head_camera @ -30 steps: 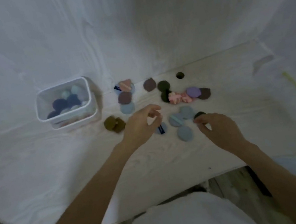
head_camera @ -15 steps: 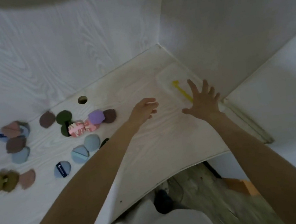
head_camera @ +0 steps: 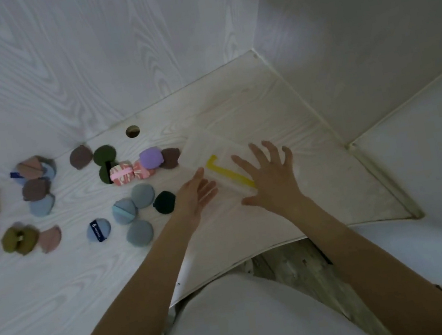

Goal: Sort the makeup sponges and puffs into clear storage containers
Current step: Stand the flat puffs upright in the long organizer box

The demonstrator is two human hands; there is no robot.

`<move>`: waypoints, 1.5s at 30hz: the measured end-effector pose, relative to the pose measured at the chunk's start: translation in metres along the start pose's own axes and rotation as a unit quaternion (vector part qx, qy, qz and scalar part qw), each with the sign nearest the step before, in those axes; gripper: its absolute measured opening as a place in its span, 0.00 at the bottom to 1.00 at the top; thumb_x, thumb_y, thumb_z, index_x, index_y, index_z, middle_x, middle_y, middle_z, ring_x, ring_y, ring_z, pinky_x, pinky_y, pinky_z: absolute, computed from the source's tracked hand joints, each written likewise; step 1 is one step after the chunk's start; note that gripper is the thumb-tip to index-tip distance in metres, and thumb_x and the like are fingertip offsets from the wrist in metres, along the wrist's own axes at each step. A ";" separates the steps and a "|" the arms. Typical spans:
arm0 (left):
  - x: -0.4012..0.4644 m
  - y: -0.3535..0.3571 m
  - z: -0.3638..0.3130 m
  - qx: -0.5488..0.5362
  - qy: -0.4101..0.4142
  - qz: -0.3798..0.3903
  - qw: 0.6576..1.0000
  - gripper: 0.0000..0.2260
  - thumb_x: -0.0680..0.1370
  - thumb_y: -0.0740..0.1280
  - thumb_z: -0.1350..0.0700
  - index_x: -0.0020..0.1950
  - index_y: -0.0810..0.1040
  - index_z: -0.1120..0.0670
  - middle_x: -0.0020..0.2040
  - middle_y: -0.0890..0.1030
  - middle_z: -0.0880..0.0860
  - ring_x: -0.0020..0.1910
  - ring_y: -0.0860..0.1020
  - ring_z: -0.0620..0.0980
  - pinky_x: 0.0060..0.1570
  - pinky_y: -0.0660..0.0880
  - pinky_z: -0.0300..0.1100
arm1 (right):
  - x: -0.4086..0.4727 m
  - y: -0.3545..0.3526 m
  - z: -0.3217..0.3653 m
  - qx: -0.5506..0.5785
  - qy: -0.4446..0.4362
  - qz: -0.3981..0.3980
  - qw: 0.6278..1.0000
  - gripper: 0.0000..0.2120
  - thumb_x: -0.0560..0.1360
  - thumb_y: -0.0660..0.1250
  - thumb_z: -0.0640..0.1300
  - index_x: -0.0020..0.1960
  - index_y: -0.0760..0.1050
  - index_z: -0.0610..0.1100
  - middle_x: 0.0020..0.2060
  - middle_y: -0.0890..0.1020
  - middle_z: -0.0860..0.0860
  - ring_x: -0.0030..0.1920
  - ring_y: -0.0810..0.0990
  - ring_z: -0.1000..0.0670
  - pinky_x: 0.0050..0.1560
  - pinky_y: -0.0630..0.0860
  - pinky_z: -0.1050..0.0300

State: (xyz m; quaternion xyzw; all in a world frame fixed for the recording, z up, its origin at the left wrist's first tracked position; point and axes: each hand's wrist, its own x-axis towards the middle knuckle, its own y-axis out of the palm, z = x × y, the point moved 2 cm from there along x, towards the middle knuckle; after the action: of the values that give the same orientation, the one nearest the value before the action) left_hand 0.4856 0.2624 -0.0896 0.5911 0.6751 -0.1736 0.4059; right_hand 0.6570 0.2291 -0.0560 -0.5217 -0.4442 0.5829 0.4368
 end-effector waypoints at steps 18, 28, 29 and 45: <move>-0.022 -0.024 -0.006 0.122 0.026 0.001 0.992 0.25 0.76 0.64 0.42 0.61 0.69 0.62 0.51 0.76 0.57 0.51 0.78 0.54 0.52 0.77 0.47 | -0.035 -0.025 0.005 0.143 -0.041 -0.023 0.989 0.35 0.70 0.66 0.47 0.73 0.54 0.53 0.48 0.75 0.47 0.55 0.73 0.40 0.55 0.73 0.46; -0.007 -0.023 -0.001 0.277 0.095 -0.099 0.951 0.26 0.72 0.68 0.41 0.60 0.71 0.60 0.56 0.75 0.56 0.47 0.76 0.49 0.58 0.75 0.50 | 0.022 -0.068 -0.047 0.307 0.010 0.003 0.952 0.34 0.70 0.68 0.54 0.73 0.61 0.52 0.60 0.77 0.45 0.60 0.75 0.45 0.59 0.69 0.53; -0.004 -0.024 -0.004 0.298 0.099 -0.099 0.944 0.31 0.71 0.71 0.44 0.66 0.66 0.59 0.61 0.73 0.57 0.51 0.76 0.51 0.59 0.74 0.51 | 0.030 -0.067 -0.053 0.319 0.015 0.000 0.948 0.33 0.70 0.67 0.56 0.73 0.62 0.51 0.62 0.77 0.45 0.61 0.76 0.45 0.62 0.70 0.52; -0.002 0.005 -0.009 0.477 0.269 -0.157 0.822 0.44 0.63 0.76 0.41 0.71 0.59 0.54 0.67 0.67 0.56 0.65 0.68 0.54 0.62 0.70 0.51 | 0.021 -0.004 -0.022 0.087 -0.139 0.062 0.984 0.38 0.71 0.63 0.64 0.75 0.51 0.55 0.76 0.53 0.48 0.75 0.49 0.43 0.73 0.49 0.41</move>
State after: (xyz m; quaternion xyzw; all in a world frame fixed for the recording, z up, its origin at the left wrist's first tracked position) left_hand 0.4873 0.2686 -0.0809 0.6199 0.6739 -0.3697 -0.1577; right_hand 0.6777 0.2518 -0.0577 -0.4220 -0.4146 0.7124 0.3773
